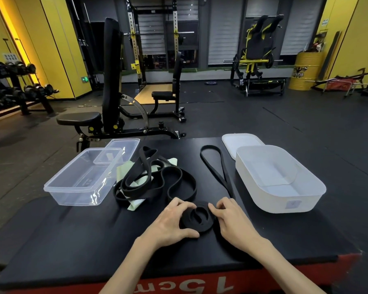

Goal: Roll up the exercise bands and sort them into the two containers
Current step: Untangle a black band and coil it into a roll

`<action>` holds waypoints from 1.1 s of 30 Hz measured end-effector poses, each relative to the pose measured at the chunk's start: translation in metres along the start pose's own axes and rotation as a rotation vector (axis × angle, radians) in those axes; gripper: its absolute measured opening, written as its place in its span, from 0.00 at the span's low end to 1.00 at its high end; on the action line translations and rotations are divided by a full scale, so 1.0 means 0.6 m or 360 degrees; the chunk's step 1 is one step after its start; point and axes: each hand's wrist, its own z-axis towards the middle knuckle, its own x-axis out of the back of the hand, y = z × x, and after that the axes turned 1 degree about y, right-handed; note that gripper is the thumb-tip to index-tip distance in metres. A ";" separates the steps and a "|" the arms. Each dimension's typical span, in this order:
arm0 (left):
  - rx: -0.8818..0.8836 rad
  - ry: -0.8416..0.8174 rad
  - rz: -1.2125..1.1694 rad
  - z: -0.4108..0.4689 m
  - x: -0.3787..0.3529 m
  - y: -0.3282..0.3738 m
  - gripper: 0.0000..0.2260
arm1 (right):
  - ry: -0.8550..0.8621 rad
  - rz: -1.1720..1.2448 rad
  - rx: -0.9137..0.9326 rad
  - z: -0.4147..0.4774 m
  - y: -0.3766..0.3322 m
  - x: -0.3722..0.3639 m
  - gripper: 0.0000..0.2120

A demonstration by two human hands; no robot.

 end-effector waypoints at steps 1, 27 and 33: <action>-0.0005 0.0010 -0.0008 0.003 -0.002 0.007 0.30 | -0.0027 0.0003 0.0011 0.000 0.001 0.003 0.22; 0.0229 0.0557 0.0059 -0.022 -0.058 0.041 0.33 | 0.0075 -0.0202 0.0124 -0.014 0.021 0.027 0.18; 0.0331 0.0664 0.0116 -0.020 -0.064 0.055 0.34 | 0.0190 -0.0001 0.0054 -0.013 0.003 0.015 0.10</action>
